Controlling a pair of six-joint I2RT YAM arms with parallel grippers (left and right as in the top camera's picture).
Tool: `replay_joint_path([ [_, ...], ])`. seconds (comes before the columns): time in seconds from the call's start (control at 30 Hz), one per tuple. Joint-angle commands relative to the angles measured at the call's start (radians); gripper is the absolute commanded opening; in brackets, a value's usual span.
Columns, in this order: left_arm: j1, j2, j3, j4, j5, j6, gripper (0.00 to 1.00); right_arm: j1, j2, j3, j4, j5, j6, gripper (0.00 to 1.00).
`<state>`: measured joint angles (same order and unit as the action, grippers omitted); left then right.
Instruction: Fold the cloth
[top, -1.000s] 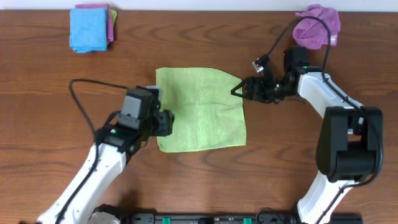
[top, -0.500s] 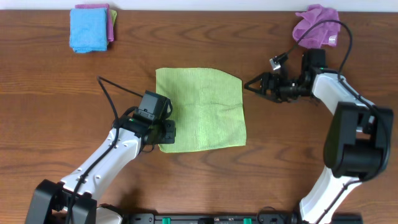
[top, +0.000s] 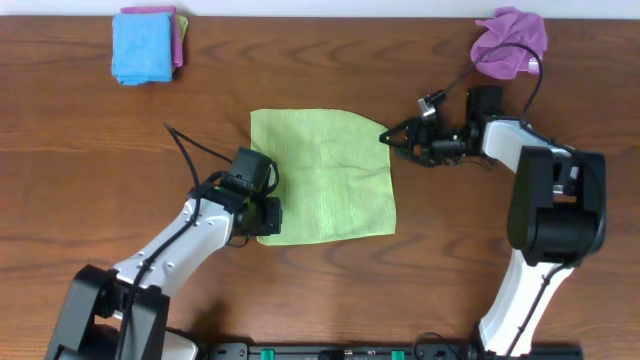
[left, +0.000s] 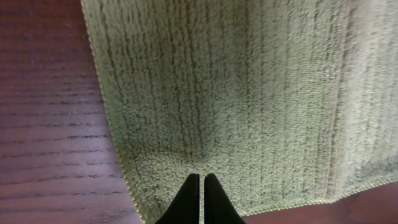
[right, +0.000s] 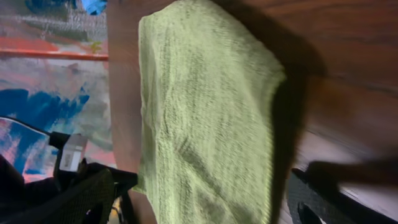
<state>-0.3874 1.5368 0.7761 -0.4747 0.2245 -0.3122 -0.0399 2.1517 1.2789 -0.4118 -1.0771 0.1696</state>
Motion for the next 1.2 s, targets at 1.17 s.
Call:
replay_joint_path([
  [1.17,-0.001,0.128,0.018,-0.055,-0.063,-0.033,0.06,0.105,0.01,0.003,0.166,0.269,0.249,0.91],
])
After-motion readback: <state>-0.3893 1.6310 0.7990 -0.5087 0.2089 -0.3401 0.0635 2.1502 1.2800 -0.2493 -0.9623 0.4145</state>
